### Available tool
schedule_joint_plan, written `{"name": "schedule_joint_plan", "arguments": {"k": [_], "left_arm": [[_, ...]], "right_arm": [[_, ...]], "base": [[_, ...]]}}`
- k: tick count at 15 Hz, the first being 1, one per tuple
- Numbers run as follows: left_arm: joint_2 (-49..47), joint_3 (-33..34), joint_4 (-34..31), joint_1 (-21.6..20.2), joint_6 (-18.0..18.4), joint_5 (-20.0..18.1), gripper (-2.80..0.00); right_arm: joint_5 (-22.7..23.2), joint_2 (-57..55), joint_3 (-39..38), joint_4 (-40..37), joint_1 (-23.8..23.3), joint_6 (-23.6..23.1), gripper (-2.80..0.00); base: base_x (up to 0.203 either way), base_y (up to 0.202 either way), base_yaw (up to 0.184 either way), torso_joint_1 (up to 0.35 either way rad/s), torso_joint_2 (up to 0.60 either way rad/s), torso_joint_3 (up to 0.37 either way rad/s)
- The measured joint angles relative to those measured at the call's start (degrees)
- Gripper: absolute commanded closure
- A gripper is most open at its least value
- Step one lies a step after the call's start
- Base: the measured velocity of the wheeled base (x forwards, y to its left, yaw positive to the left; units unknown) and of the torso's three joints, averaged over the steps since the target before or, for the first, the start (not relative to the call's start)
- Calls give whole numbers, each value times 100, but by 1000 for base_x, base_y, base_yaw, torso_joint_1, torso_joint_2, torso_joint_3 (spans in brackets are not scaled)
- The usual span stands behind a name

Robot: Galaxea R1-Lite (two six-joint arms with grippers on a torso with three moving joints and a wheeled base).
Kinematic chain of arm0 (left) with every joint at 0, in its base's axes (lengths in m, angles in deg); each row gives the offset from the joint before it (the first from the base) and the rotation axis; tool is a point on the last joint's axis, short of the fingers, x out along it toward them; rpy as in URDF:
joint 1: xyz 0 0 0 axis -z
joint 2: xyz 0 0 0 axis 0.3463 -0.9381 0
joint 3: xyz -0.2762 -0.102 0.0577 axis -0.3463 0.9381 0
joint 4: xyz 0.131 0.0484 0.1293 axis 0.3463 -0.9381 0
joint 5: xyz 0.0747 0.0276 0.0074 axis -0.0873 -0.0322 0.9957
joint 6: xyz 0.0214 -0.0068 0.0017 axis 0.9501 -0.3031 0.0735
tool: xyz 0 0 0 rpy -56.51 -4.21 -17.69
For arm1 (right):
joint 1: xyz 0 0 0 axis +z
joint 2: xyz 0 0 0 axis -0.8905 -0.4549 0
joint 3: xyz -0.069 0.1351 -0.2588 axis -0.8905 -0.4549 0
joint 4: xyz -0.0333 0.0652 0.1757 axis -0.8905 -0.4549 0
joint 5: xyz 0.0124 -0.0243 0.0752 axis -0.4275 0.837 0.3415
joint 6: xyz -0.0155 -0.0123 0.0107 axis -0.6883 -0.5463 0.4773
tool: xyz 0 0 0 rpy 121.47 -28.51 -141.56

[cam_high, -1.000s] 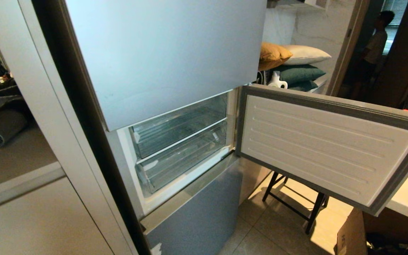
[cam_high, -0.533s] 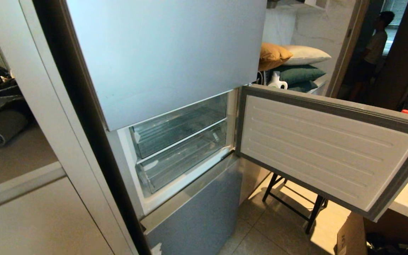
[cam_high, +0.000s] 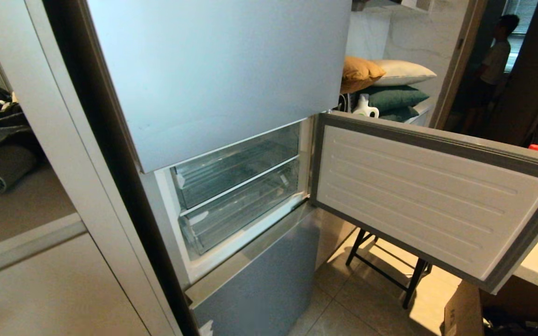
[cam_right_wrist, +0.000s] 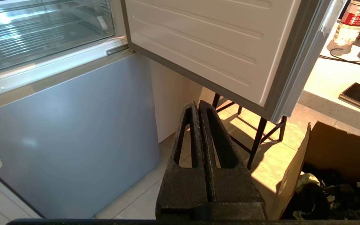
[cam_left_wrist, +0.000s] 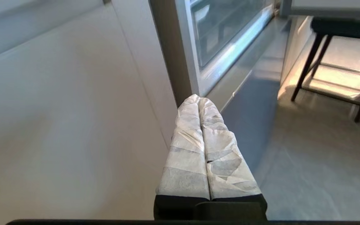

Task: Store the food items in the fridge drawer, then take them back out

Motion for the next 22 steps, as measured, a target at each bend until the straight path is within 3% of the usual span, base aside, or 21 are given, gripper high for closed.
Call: {"name": "schedule_joint_plan", "arguments": {"k": [4, 7, 10, 19, 22], "left_arm": [[201, 43, 63, 9, -523, 150, 0], [229, 48, 52, 9, -638, 156, 0], [232, 48, 78, 9, -992, 286, 0], [232, 48, 85, 9, -1049, 320, 0], [232, 48, 83, 11, -1049, 320, 0]], "right_arm": [[1, 0, 0, -4, 0, 2, 0], [1, 0, 0, -2, -2, 5, 0], [-3, 0, 0, -2, 0, 13, 0], [-4, 0, 0, -3, 0, -20, 0], [-8, 0, 0, 0, 0, 9, 0]], "base": [[0, 0, 0, 0, 0, 0], [0, 0, 0, 0, 0, 0], [0, 0, 0, 0, 0, 0], [0, 0, 0, 0, 0, 0], [2, -5, 126, 2, 0, 3]]}}
